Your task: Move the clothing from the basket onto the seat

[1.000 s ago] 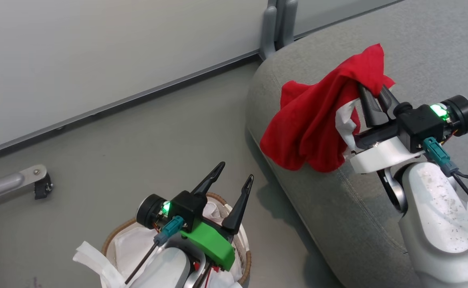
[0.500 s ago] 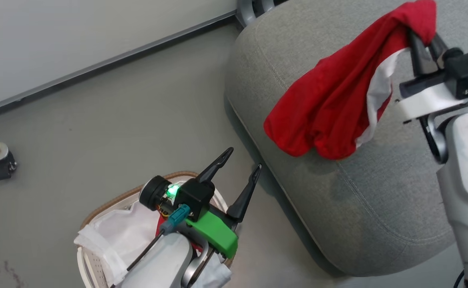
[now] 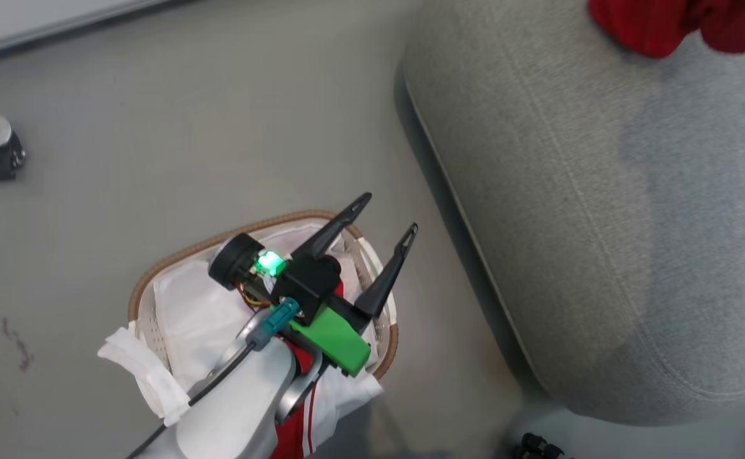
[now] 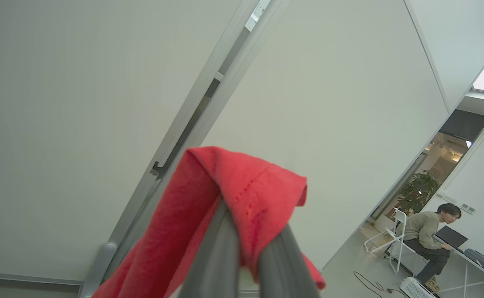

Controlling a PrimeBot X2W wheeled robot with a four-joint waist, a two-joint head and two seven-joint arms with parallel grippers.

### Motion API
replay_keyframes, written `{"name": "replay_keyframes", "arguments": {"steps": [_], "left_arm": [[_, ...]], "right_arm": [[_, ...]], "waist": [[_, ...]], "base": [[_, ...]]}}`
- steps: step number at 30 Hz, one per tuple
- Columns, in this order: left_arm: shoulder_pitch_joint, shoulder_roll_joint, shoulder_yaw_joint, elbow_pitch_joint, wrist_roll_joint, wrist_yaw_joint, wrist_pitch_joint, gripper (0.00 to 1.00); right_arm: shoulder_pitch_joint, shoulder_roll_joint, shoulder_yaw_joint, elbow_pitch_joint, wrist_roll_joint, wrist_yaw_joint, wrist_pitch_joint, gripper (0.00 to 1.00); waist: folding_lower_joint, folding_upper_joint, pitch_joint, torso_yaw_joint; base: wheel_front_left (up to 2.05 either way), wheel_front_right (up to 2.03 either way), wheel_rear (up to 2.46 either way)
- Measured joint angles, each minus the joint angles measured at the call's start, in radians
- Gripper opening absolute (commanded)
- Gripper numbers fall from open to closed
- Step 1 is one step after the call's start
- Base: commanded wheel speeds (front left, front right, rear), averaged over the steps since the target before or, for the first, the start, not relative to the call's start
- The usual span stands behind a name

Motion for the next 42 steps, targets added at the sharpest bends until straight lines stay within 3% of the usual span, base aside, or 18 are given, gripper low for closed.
{"name": "replay_keyframes", "arguments": {"steps": [5, 16, 18, 19, 20, 32, 42], "left_arm": [[-0.032, 0.011, 0.023, -0.021, 0.022, 0.000, 0.000, 1.00], [-0.034, 0.029, 0.047, -0.017, 0.038, 0.000, 0.000, 1.00], [-0.034, 0.032, 0.050, -0.013, 0.038, 0.000, 0.000, 1.00], [-0.034, 0.033, 0.052, -0.011, 0.038, 0.000, 0.000, 1.00], [-0.033, 0.035, 0.054, -0.009, 0.038, 0.000, 0.000, 1.00], [0.009, 0.029, 0.132, -0.001, 0.024, 0.000, 0.000, 1.00], [0.074, -0.020, 0.194, -0.010, -0.001, 0.000, 0.000, 1.00]], "right_arm": [[0.015, 0.028, -0.089, 0.063, -0.024, 0.000, 0.000, 0.00], [0.173, 0.121, -0.137, 0.160, -0.055, 0.000, 0.000, 0.00], [0.190, 0.132, -0.142, 0.163, -0.055, 0.000, 0.000, 0.35], [0.197, 0.136, -0.143, 0.162, -0.053, 0.000, 0.000, 0.95], [0.209, 0.141, -0.143, 0.158, -0.053, 0.000, 0.000, 1.00], [0.383, 0.172, -0.129, 0.087, -0.025, 0.000, 0.000, 1.00], [0.433, 0.133, -0.056, 0.026, -0.011, 0.000, 0.000, 1.00]], "waist": [[0.0001, 0.0000, 0.097, 0.032], [0.0001, 0.0000, 0.220, 0.051], [0.0001, 0.0000, 0.225, 0.049], [0.0001, 0.0000, 0.225, 0.047], [0.0001, 0.0000, 0.222, 0.046], [0.0000, 0.0000, 0.141, 0.034], [-0.0001, 0.0000, 0.010, 0.043]], "base": [[0.00, 0.00, 0.00], [0.00, 0.00, 0.00], [0.00, 0.00, 0.00], [0.00, 0.00, 0.00], [0.00, 0.00, 0.00], [0.00, 0.00, 0.00], [0.00, 0.00, 0.00]]}}
